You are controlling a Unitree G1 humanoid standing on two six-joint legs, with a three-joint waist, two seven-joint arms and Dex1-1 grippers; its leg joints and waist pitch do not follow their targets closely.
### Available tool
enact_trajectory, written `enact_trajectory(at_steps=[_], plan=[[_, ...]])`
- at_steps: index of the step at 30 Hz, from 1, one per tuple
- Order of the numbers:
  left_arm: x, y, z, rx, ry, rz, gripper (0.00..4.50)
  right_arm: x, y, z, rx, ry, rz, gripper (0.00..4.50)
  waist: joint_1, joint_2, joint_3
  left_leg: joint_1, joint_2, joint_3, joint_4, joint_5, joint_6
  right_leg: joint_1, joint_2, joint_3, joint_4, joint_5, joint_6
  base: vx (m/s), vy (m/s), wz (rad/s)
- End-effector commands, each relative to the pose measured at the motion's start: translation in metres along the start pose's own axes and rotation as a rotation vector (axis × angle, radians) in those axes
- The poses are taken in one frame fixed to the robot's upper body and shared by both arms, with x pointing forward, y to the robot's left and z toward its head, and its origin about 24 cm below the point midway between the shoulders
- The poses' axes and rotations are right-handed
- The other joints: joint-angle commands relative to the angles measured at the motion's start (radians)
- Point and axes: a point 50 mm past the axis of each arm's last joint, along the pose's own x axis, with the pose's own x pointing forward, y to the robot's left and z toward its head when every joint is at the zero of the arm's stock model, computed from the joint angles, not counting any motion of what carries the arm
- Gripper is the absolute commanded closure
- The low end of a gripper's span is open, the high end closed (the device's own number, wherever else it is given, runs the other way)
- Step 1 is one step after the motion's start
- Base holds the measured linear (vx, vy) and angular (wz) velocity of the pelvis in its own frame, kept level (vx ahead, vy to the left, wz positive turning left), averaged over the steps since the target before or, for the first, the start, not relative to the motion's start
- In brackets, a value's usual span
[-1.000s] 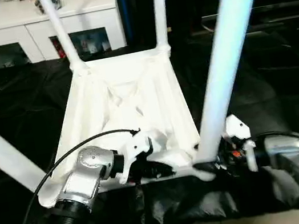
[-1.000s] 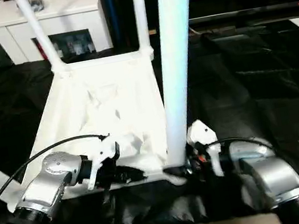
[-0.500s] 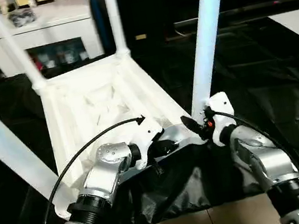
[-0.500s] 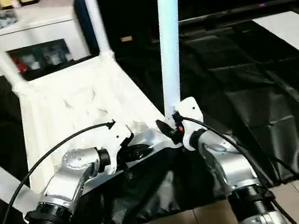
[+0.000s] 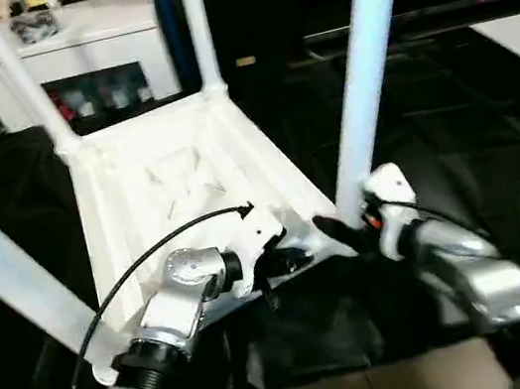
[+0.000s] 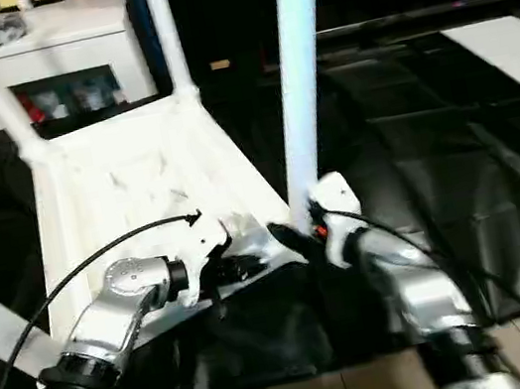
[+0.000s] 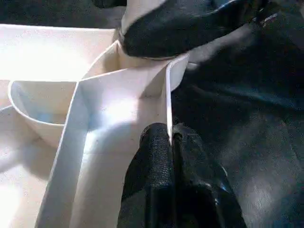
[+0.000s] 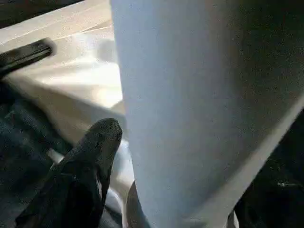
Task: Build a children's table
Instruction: Rotate leg to tighten
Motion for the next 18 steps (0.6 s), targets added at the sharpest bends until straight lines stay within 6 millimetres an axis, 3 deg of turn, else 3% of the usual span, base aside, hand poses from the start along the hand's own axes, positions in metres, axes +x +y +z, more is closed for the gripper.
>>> enact_trajectory(at_steps=[1, 4, 9, 17, 18], plan=[[0.004, -0.001, 0.029, 0.102, -0.106, -0.028, 4.5, 0.016, 0.033, -0.013, 0.048, 0.047, 0.213, 1.21, 0.007, -0.011, -0.066, 0.022, 0.038, -0.005, -0.066, -0.306, 0.048, 0.034, -0.053, 0.038, -0.066, -0.288, -0.2, 0.0, 0.0, 0.0], [-0.007, 0.0, 0.023, 0.124, -0.072, -0.1, 4.5, -0.004, 0.026, -0.015, 0.002, 0.091, 0.301, 1.21, 0.02, -0.014, -0.068, 0.013, 0.039, -0.004, -0.061, -0.269, 0.056, 0.04, -0.053, 0.038, -0.055, -0.288, -0.202, 0.0, 0.0, 0.0], [-0.014, 0.001, 0.019, 0.123, -0.051, -0.141, 4.5, -0.019, 0.018, -0.013, -0.009, 0.129, 0.361, 1.21, 0.035, -0.01, -0.072, 0.014, 0.045, -0.004, -0.057, -0.237, 0.062, 0.039, -0.048, 0.037, -0.043, -0.212, -0.228, 0.0, 0.0, 0.0], [-0.02, 0.004, 0.016, 0.128, -0.038, -0.151, 4.5, -0.027, 0.008, -0.015, -0.035, 0.17, 0.355, 1.21, 0.045, -0.016, -0.069, 0.018, 0.045, -0.003, -0.061, -0.298, 0.034, 0.037, -0.054, 0.039, -0.05, -0.299, -0.21, 0.0, 0.0, 0.0], [-0.021, 0.004, 0.016, 0.128, -0.037, -0.153, 4.5, -0.028, 0.006, -0.015, -0.039, 0.172, 0.351, 1.37, 0.045, -0.015, -0.069, 0.016, 0.045, -0.004, -0.061, -0.293, 0.034, 0.037, -0.055, 0.04, -0.05, -0.303, -0.206, 0.0, 0.0, 0.0]])
